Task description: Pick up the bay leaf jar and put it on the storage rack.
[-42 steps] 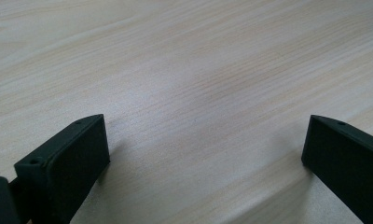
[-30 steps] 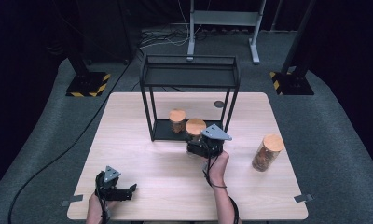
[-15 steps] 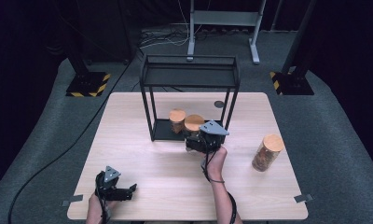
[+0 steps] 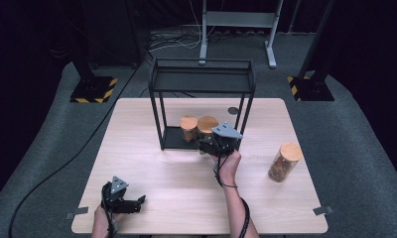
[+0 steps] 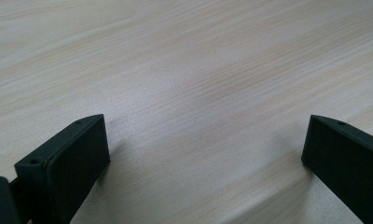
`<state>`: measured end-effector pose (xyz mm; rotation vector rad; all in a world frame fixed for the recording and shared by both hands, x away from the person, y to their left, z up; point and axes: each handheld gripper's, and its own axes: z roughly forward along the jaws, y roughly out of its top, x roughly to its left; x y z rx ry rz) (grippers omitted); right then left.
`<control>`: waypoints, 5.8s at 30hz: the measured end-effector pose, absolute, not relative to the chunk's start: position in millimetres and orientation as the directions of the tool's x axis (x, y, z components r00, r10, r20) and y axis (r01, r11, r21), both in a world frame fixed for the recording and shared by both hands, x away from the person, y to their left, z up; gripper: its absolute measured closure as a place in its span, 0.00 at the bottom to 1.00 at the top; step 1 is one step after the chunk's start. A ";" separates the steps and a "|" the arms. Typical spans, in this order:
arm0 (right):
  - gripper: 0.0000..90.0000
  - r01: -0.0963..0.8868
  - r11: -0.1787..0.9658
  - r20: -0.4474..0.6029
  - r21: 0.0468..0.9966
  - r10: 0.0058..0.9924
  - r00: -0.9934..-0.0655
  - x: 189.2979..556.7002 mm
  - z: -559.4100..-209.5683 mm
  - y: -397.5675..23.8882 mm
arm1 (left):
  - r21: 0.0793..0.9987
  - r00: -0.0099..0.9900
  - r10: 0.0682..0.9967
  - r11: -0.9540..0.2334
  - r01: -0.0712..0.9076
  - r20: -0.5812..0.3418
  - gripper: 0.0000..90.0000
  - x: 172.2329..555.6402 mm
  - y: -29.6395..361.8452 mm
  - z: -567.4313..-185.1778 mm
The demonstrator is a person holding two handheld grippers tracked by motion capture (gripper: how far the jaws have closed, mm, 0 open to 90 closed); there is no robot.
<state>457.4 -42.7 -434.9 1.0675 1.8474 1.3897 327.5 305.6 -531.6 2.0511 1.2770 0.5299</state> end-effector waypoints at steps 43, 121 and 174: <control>0.28 0.293 0.164 -0.010 0.942 0.887 -0.462 509.8 -448.7 -31.6 | 0.711 0.443 0.897 -0.309 0.631 -0.003 0.00 326.8 305.7 -531.6; 0.27 0.308 0.151 0.010 0.939 0.886 -0.464 545.4 -453.5 -23.4 | 0.711 0.442 0.897 -0.308 0.632 -0.004 0.00 326.9 305.8 -531.6; 0.00 0.617 0.240 0.155 0.750 0.843 -0.515 509.9 -445.5 -32.9 | 0.711 0.442 0.897 -0.308 0.632 -0.005 0.00 327.4 305.8 -531.7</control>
